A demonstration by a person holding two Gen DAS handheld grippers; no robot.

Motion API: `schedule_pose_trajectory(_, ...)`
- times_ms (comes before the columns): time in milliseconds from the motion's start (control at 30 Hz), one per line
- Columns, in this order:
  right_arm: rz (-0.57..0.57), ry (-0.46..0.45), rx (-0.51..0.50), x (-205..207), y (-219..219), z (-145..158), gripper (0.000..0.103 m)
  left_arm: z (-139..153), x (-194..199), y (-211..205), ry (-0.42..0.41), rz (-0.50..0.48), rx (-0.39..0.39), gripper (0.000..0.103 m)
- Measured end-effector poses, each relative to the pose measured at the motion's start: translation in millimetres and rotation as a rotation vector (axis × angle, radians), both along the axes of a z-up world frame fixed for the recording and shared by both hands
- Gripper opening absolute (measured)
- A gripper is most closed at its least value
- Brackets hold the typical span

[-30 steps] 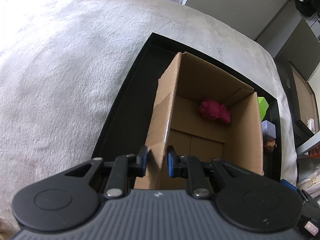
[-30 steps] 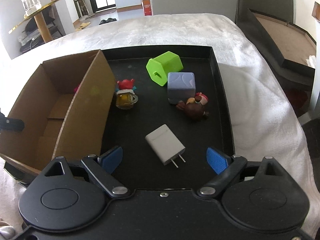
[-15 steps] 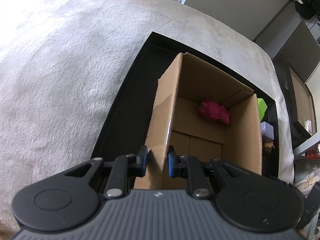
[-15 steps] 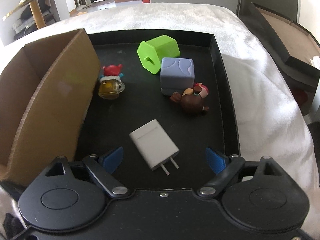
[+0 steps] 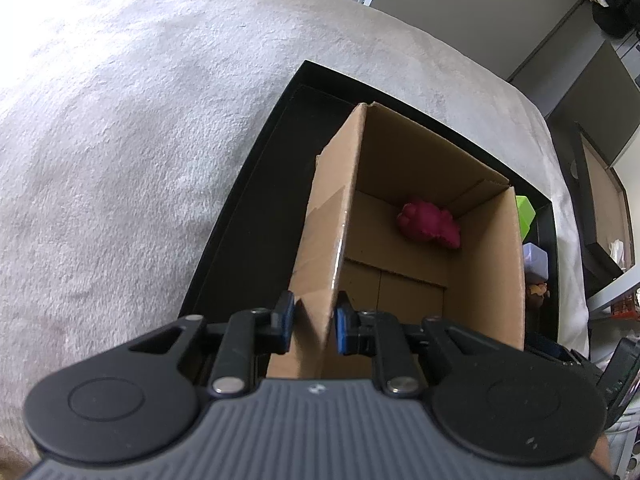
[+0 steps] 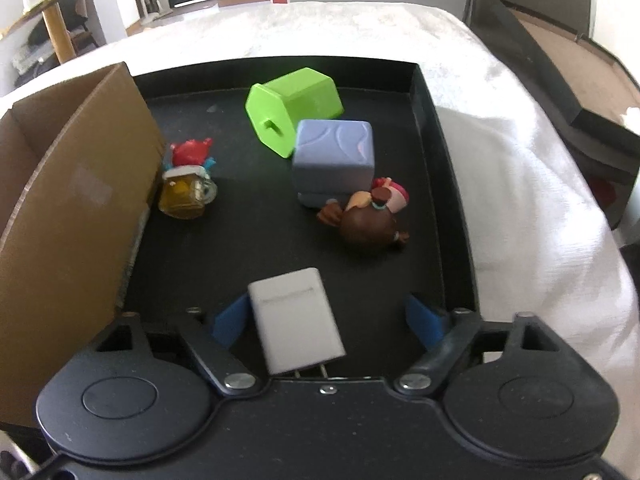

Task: Organize rigid objects
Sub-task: 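Close the right gripper on the white USB charger, then lift the charger with the right gripper and carry it over the box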

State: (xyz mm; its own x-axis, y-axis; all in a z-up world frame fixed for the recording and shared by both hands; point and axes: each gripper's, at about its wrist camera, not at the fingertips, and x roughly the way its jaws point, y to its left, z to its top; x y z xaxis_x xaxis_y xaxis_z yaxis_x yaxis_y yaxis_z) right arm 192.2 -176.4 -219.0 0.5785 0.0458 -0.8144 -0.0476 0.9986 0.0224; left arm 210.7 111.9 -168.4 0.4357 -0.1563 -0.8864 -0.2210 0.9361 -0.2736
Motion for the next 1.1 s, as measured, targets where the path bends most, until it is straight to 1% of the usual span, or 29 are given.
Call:
schedule_pose_trajectory(33,0.016,-0.002,-0.005,-0.9,2.0,2.3,0.047,-0.1,0.2,0.3,0.000,0.000,0.003,0.018)
schedule_pose_trajectory(67,0.036,-0.003,-0.009,-2.9,4.3,5.4,0.037,-0.2,0.0,-0.1,0.001,-0.001,0.008,0.018)
schedule_pose_trajectory(133,0.045,0.020,-0.004,-5.9,5.2,9.2,0.037,-0.3,0.1,-0.6,0.006,0.000,0.007,0.018)
schedule_pose_trajectory(200,0.044,0.037,0.046,-9.9,1.6,10.8,0.037,0.8,-0.1,-1.8,0.004,-0.002,0.009,0.018)
schedule_pose_trajectory(400,0.039,0.036,0.068,-22.4,2.7,21.1,0.036,2.1,-1.0,-1.6,-0.004,-0.002,0.009,0.018)
schedule_pose_trajectory(500,0.021,0.042,0.122,-26.8,0.4,33.1,0.036,4.8,-1.5,-2.3,-0.015,-0.006,0.011,0.018)
schedule_pose_trajectory(700,0.052,0.019,0.117,-33.1,7.9,50.4,0.036,6.7,-1.9,-3.8,-0.018,-0.007,0.012,0.018)
schedule_pose_trajectory(900,0.046,0.001,0.114,-34.9,7.7,62.3,0.036,7.4,-2.4,-4.5,-0.021,-0.009,0.013,0.018)
schedule_pose_trajectory(1100,0.046,-0.059,0.113,-34.6,8.5,85.5,0.036,6.8,-2.0,-3.9,-0.019,-0.004,0.007,0.018)
